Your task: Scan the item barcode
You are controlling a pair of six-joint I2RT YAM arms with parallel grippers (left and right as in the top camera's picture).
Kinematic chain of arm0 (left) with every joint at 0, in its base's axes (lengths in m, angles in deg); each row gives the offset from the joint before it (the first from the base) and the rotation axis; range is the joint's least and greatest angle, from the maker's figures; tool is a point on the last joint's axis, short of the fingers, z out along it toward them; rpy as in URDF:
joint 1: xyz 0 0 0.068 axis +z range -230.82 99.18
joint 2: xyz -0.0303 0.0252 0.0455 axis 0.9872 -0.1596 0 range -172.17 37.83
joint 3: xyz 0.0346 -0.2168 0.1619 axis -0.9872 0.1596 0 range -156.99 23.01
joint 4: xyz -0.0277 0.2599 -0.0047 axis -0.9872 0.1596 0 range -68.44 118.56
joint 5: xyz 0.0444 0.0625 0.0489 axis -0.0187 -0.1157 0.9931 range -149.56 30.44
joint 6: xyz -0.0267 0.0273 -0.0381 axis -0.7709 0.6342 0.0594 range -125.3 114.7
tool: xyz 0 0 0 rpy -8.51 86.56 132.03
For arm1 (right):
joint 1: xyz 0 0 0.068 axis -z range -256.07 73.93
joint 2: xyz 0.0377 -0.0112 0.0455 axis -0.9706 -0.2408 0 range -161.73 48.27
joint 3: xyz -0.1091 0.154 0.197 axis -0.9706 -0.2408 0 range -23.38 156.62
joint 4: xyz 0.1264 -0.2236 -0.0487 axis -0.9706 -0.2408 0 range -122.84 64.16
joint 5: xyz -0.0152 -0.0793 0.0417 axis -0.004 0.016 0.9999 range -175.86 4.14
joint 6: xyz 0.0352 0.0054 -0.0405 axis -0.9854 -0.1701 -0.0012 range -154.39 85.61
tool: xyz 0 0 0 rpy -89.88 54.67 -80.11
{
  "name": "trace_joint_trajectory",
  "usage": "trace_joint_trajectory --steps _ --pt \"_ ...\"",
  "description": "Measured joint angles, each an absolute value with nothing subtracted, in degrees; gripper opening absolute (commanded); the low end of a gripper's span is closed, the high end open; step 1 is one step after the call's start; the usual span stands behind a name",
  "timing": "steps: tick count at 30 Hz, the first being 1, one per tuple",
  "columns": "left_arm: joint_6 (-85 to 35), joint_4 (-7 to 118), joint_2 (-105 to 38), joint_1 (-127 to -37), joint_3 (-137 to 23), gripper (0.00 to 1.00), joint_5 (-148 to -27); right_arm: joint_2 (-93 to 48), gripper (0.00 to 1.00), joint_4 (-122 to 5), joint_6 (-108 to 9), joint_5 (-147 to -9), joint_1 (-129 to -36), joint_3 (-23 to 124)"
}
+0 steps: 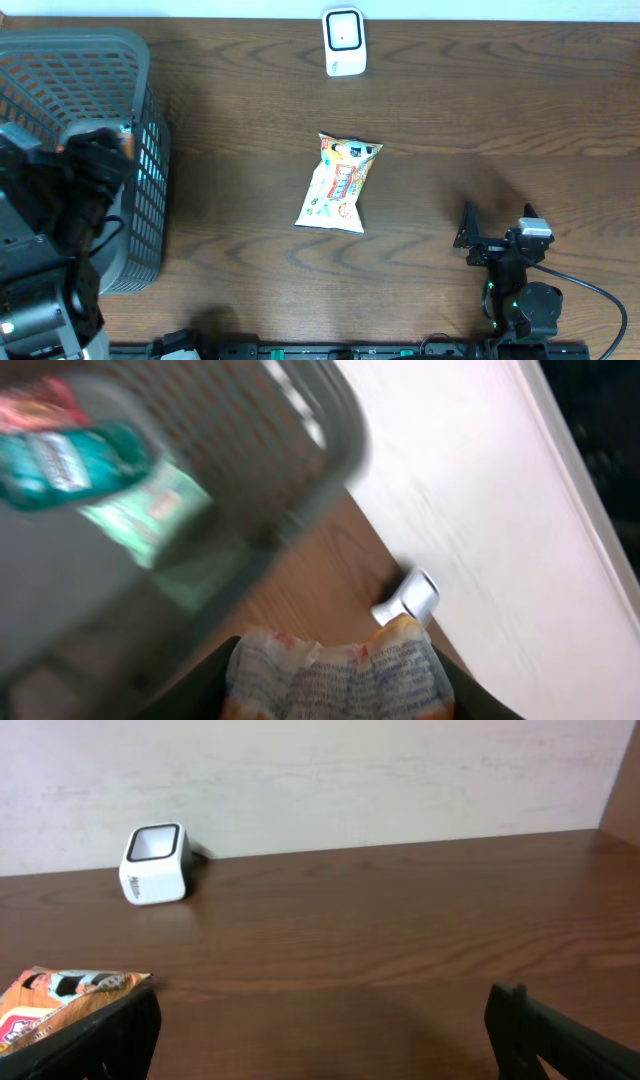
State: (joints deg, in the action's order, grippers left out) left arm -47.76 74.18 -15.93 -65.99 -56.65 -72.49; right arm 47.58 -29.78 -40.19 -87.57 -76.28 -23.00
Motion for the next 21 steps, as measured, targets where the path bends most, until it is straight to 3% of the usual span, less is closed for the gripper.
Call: trace_joint_trajectory --steps 9,21 --pt "-49.0 71.3 -22.3 -84.9 -56.7 0.46 -71.9 47.6 0.99 -29.8 -40.2 -87.6 -76.3 -23.0" --pt "-49.2 58.4 -46.8 -109.5 -56.7 0.47 -68.2 47.6 0.99 -29.8 -40.2 -87.6 -76.3 -23.0"
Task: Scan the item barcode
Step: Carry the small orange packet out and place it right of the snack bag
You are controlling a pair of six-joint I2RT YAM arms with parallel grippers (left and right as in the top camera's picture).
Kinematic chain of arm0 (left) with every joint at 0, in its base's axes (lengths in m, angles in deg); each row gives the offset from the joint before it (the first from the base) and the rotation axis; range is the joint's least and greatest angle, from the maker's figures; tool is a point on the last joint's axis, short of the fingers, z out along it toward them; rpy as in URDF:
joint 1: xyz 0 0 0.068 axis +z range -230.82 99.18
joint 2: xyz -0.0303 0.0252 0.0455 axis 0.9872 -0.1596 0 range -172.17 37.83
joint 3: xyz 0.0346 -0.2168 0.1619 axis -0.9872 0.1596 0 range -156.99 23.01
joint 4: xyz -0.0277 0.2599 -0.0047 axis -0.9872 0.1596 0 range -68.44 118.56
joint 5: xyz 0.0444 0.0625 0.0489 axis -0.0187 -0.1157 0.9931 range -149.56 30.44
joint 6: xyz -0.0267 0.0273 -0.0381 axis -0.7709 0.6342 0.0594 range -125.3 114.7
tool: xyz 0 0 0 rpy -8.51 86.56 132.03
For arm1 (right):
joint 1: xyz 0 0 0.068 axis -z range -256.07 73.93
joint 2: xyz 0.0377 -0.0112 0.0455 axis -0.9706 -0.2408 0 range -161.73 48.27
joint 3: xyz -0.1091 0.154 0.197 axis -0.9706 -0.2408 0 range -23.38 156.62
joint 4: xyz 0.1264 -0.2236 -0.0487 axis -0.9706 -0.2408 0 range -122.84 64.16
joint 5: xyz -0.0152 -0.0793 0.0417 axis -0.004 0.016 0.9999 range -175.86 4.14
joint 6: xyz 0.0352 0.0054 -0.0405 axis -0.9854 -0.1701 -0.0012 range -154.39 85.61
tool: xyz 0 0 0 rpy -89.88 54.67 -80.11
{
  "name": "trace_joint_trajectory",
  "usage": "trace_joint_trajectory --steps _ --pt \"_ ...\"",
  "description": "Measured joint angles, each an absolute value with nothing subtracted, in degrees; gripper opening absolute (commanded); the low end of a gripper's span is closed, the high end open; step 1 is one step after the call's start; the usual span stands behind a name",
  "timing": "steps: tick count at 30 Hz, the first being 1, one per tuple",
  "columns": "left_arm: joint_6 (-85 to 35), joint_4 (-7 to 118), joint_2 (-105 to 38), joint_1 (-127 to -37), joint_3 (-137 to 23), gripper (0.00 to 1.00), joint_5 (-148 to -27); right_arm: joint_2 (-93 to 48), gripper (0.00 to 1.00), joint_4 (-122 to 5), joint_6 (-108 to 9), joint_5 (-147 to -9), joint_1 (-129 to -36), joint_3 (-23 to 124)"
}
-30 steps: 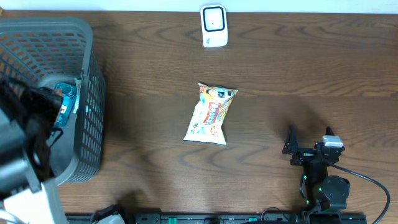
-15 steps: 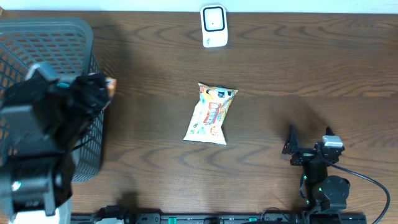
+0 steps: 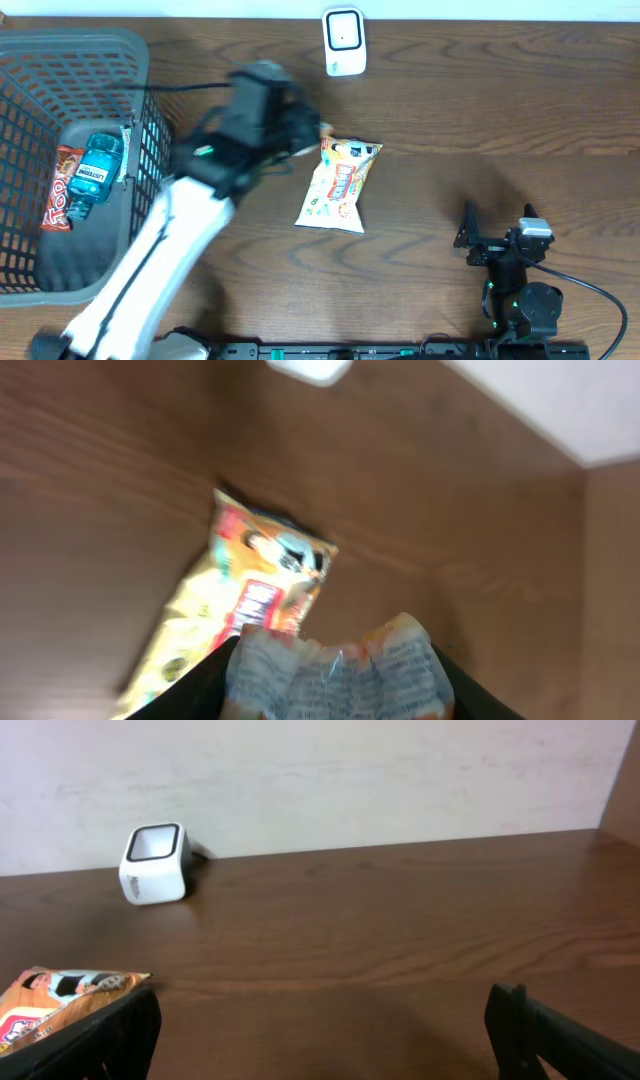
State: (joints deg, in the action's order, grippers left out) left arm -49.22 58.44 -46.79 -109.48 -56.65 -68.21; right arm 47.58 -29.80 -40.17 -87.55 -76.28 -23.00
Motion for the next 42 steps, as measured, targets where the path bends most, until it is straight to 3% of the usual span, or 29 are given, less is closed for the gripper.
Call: trace_joint_trajectory --steps 16,35,42 --pt "-49.2 47.4 -70.9 -123.1 -56.7 0.47 -66.7 47.6 0.99 -29.8 -40.2 -87.6 -76.3 -23.0" --pt "-45.8 45.2 -74.1 -130.5 -56.7 0.49 -59.6 47.6 0.99 -29.8 -40.2 -87.6 -76.3 -23.0" --pt "-45.5 44.2 -78.4 -131.2 -56.7 0.56 -58.3 47.6 0.99 -29.8 -40.2 -87.6 -76.3 -23.0"
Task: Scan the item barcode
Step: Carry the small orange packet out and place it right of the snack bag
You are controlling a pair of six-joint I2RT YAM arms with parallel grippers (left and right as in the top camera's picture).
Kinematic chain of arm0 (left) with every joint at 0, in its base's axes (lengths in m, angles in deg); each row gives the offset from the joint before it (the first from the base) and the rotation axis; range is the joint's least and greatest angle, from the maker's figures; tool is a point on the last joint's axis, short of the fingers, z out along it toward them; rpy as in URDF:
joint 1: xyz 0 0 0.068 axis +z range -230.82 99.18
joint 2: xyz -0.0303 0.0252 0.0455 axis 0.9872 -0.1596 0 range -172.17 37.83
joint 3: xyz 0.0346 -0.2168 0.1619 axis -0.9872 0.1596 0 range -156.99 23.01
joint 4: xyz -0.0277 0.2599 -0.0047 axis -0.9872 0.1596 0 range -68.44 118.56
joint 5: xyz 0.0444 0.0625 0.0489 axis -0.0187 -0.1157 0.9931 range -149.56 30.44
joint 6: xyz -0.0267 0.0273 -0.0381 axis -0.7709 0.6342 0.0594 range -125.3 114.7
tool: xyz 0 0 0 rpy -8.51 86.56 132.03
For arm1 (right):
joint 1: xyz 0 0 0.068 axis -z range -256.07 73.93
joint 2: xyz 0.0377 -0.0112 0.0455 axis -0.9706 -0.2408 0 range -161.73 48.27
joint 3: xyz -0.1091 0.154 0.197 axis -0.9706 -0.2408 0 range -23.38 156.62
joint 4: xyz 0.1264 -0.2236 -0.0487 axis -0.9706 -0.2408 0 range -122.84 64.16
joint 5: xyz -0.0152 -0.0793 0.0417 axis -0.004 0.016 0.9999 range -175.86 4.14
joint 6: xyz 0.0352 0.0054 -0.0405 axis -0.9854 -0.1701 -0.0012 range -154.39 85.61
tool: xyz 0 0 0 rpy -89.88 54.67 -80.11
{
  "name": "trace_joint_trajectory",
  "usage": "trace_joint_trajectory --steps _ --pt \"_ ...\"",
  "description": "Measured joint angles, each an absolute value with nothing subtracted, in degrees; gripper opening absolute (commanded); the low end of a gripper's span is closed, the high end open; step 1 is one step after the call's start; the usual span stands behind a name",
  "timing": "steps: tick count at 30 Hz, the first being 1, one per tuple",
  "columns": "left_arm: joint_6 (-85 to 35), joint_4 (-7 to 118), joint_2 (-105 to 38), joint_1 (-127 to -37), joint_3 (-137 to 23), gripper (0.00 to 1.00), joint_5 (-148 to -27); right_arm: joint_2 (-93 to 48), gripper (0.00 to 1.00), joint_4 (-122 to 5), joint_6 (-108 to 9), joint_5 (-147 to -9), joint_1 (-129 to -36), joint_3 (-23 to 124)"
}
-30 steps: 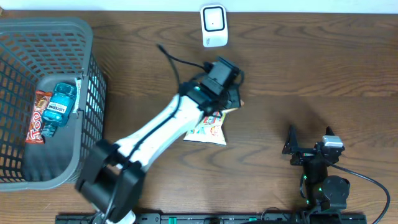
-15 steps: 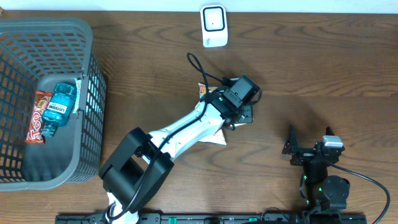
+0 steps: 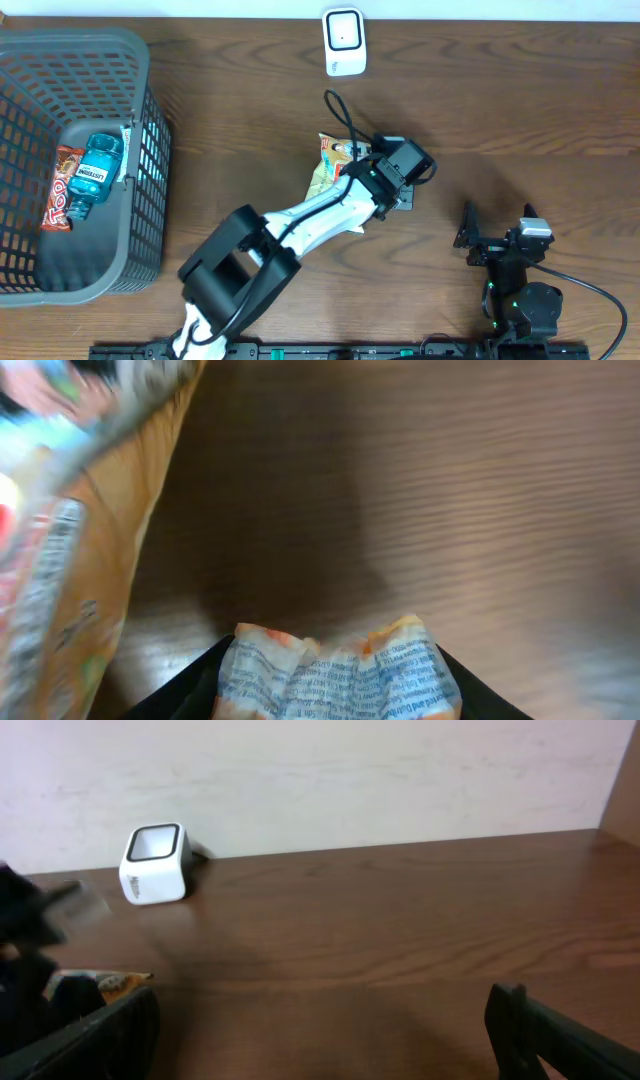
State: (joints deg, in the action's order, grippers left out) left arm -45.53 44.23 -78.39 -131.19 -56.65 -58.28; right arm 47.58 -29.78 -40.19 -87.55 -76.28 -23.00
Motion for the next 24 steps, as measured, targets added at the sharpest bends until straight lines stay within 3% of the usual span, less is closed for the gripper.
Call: trace_joint_trajectory --steps 4,6,8,22,23,24 --pt "-45.1 43.7 -81.7 -131.2 -56.7 0.72 -58.0 47.6 0.99 -29.8 -40.2 -87.6 -76.3 -23.0" --pt "-44.9 43.4 -81.5 -131.2 -56.7 0.88 -58.1 47.6 0.99 -29.8 -40.2 -87.6 -76.3 -23.0" --pt "-44.1 43.5 -81.4 -131.2 -56.7 0.93 -58.0 47.6 0.99 -29.8 -40.2 -87.6 -76.3 -23.0" --pt "-33.6 46.7 -60.5 -130.1 -58.6 0.94 -57.6 47.6 0.99 -29.8 -40.2 -87.6 -76.3 -23.0" --pt "-32.4 47.8 -57.8 -129.5 -58.8 0.89 -56.4 47.6 0.99 -29.8 -40.2 -87.6 -76.3 -23.0" --pt "-32.2 48.9 -56.4 -129.0 -59.0 0.69 -55.2 47.6 0.99 -29.8 -40.2 -87.6 -76.3 -23.0"
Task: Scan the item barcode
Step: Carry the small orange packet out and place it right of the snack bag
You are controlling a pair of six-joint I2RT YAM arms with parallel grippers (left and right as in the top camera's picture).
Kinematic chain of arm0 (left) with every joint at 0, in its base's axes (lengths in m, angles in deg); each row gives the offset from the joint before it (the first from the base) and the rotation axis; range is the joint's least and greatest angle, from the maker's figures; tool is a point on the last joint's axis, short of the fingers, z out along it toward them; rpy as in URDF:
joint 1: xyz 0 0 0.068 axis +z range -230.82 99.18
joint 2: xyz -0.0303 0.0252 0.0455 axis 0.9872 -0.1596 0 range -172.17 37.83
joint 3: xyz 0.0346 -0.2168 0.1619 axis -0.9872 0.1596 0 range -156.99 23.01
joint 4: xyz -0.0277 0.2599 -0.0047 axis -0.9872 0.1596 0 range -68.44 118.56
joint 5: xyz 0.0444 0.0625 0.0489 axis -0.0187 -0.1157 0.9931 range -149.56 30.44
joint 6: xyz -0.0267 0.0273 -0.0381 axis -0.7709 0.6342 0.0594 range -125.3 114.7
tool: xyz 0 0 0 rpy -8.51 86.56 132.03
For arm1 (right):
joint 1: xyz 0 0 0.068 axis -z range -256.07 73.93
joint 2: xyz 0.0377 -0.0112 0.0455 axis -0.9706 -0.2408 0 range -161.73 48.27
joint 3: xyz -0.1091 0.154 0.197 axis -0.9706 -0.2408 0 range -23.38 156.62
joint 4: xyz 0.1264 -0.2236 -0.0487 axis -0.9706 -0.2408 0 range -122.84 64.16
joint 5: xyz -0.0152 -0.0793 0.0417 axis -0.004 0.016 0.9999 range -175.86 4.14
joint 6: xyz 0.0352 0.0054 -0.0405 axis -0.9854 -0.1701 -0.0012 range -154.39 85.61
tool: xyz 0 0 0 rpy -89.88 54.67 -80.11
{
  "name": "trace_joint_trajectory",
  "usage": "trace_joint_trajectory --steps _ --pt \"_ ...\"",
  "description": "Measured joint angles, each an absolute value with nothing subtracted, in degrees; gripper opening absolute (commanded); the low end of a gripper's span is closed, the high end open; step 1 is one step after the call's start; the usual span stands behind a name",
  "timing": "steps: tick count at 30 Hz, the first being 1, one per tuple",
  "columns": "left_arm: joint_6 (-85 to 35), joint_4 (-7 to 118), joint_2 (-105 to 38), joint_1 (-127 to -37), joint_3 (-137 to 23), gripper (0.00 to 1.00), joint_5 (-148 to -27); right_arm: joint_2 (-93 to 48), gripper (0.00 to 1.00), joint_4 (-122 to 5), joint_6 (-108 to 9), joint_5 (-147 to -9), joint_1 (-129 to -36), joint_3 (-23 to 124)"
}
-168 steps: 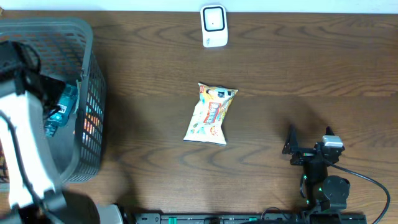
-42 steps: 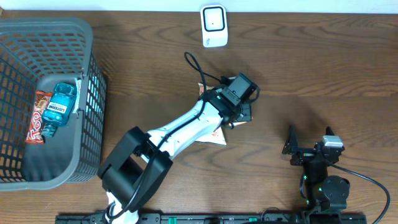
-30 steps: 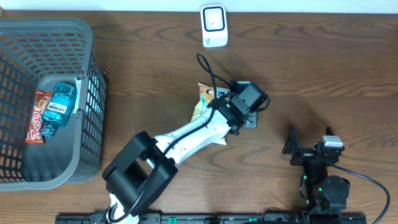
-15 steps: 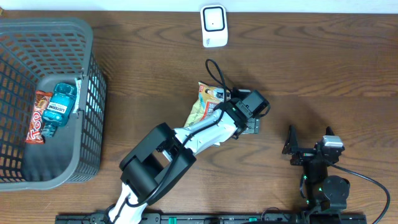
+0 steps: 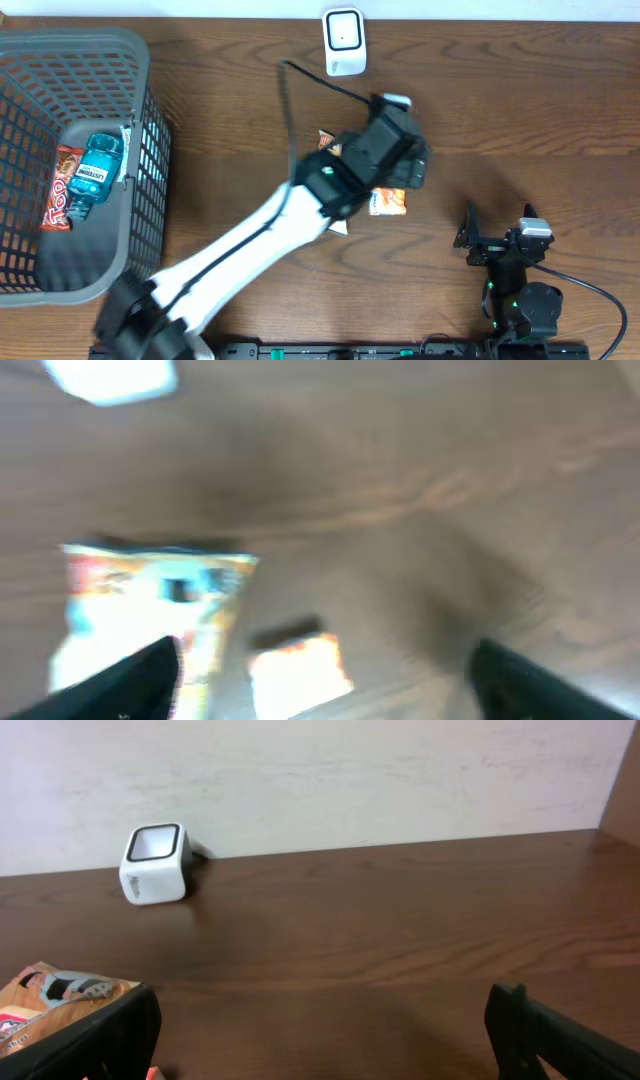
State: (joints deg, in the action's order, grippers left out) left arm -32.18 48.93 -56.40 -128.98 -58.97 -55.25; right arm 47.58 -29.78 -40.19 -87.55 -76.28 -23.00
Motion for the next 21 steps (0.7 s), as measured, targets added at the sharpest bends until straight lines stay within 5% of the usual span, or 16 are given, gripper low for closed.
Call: trace_joint_trajectory --steps 4,5,12,21 --pt "-30.5 54.6 -53.8 -126.1 -59.4 0.13 -51.0 47.6 0.99 -29.8 -40.2 -87.6 -76.3 -23.0" --pt "-30.5 56.1 -54.0 -125.1 -59.4 0.08 -50.1 47.6 0.99 -29.8 -40.2 -87.6 -76.3 -23.0" --pt "-32.7 58.4 -56.6 -120.0 -54.2 0.08 -51.6 47.6 0.99 -29.8 -40.2 -87.6 -76.3 -23.0" --pt "-33.9 52.3 -67.6 -118.9 -47.2 0.08 -70.5 47.6 0.99 -29.8 -40.2 -87.6 -76.3 -23.0"
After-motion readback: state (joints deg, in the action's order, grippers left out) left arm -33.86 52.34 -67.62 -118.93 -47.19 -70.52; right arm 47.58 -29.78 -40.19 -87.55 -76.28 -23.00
